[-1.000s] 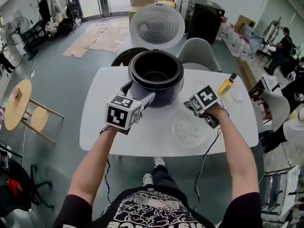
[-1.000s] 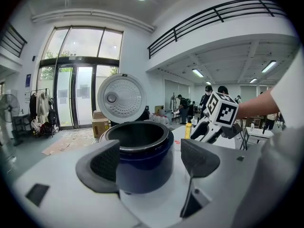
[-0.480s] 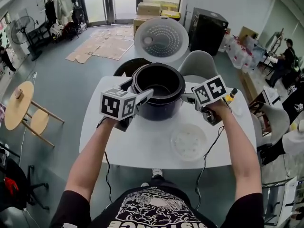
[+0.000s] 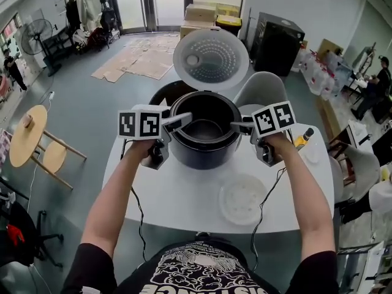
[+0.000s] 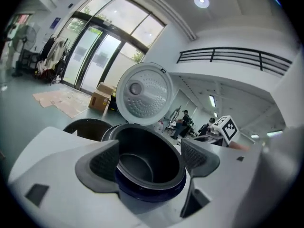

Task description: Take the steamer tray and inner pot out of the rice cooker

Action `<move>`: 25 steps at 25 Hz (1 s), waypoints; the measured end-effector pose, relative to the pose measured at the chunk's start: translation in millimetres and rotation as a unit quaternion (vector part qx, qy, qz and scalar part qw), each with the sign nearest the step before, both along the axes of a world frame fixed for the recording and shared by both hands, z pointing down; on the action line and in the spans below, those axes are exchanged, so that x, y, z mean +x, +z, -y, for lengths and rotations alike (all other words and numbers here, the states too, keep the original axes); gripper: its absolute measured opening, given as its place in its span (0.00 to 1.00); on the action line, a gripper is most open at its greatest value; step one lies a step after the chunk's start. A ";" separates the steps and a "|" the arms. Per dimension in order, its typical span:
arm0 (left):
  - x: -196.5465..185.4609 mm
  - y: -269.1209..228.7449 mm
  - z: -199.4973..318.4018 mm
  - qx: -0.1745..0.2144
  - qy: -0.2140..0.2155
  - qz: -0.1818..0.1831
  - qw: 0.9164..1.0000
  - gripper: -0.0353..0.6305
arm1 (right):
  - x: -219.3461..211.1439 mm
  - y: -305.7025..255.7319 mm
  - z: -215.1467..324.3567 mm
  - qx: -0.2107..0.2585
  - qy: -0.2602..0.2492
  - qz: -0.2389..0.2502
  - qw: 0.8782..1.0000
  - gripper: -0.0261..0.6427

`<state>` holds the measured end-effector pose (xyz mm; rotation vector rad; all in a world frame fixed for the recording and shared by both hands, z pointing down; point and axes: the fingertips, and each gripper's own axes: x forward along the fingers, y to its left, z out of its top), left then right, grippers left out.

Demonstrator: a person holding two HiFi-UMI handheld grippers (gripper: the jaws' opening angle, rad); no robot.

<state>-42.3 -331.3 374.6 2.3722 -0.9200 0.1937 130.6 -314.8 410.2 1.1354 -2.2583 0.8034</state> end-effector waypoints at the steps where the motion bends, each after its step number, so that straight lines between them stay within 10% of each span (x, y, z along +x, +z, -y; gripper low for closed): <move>1: -4.1 -0.8 0.7 -0.013 -0.006 -0.018 1.000 0.65 | -2.5 0.9 -0.8 -0.005 0.000 0.010 1.000 0.44; 25: -40.6 24.9 -37.9 -0.237 0.043 -0.124 0.962 0.58 | -24.6 10.0 -33.8 -0.158 -0.008 0.180 0.971 0.39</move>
